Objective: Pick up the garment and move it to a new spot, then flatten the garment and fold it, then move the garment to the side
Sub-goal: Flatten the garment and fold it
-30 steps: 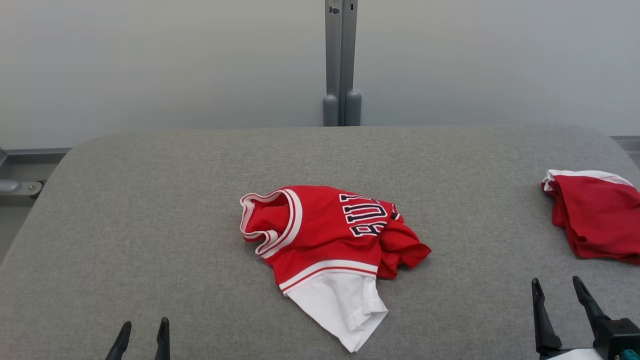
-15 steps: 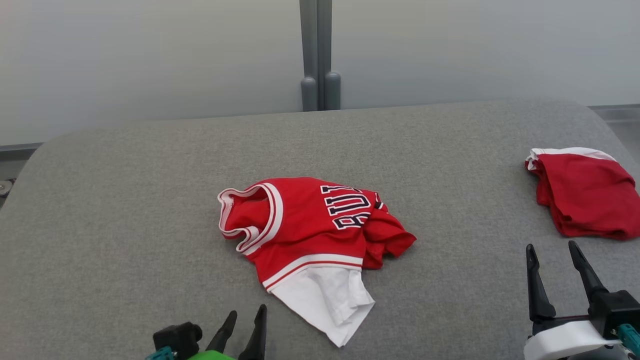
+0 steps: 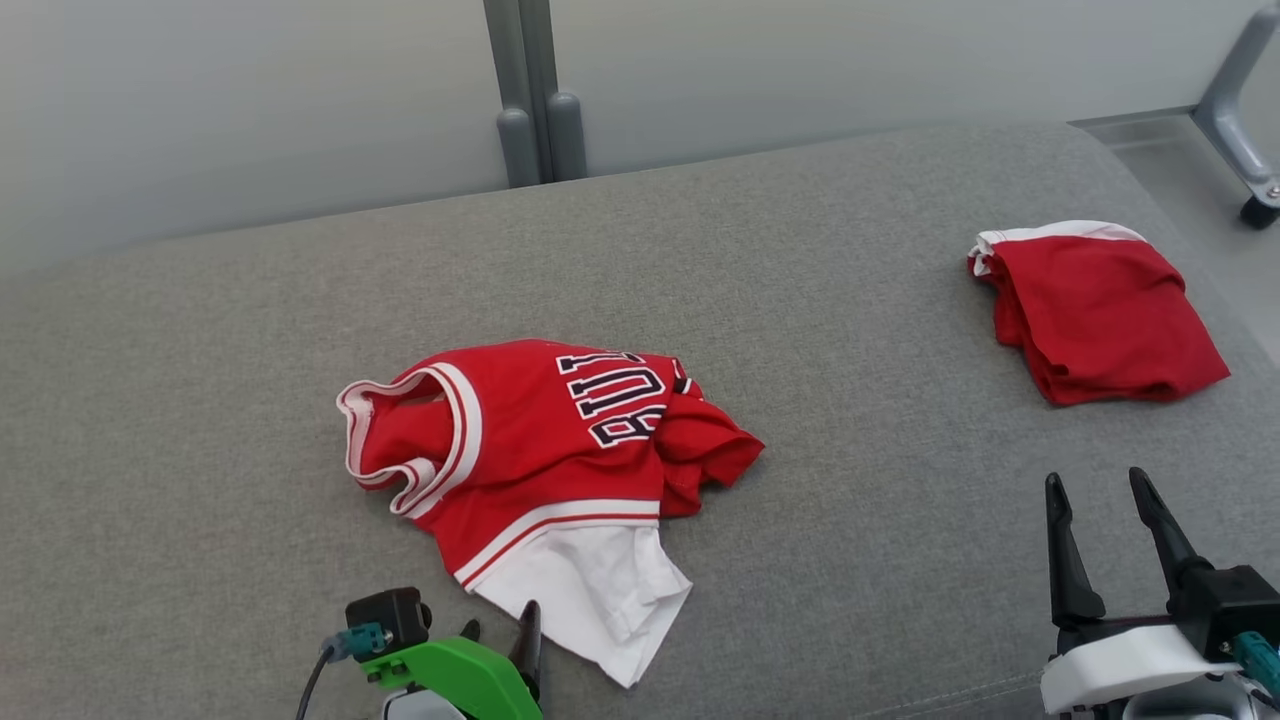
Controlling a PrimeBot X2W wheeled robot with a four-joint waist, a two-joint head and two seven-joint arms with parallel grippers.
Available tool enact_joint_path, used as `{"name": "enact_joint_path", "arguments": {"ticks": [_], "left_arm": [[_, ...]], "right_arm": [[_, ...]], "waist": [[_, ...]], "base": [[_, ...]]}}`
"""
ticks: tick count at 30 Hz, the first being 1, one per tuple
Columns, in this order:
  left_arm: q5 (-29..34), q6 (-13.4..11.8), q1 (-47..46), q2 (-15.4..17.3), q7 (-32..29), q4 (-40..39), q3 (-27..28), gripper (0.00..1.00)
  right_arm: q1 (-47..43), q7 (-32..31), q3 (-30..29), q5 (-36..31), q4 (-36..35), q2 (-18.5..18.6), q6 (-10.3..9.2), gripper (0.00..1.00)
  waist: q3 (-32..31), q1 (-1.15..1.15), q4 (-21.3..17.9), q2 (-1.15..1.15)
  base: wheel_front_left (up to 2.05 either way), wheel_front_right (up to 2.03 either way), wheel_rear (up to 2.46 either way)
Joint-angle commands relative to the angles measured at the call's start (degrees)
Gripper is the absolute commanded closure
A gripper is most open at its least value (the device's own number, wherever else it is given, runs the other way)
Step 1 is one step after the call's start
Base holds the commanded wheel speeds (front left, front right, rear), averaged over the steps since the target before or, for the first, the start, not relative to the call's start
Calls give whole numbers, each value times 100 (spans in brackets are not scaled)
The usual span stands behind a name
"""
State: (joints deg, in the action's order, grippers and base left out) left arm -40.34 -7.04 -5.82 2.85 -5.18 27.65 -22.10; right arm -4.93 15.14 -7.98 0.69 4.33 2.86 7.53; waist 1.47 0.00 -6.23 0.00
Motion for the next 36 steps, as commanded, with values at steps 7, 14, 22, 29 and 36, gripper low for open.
{"name": "enact_joint_path", "arguments": {"ticks": [7, 14, 22, 29, 36], "left_arm": [[-233, 5, -396, 13, 138, 504, -212, 0], [-293, 205, -584, 7, 281, 724, -477, 100], [-460, 358, -787, 593, -12, -1209, -207, 100], [-802, 30, -1236, 1525, -1172, -3603, 404, 100], [-1141, -187, -2048, 2356, -2113, -4328, 1102, 100]], "right_arm": [[151, -1, 17, 60, 27, 10, -9, 0], [159, -1, 21, 74, 23, 10, -9, 0], [82, -1, 13, 136, 17, 10, -9, 0], [142, -1, 98, 224, 72, 10, -9, 0], [246, -1, 164, 278, 95, 11, -9, 0]], "waist": [[147, 0, -189, 0], [140, 0, -290, 0], [168, 0, -352, 0], [151, 0, -403, 0], [158, 0, -527, 0]], "base": [[0, 0, 0], [0, 0, 0], [0, 0, 0], [0, 0, 0], [0, 0, 0]]}}
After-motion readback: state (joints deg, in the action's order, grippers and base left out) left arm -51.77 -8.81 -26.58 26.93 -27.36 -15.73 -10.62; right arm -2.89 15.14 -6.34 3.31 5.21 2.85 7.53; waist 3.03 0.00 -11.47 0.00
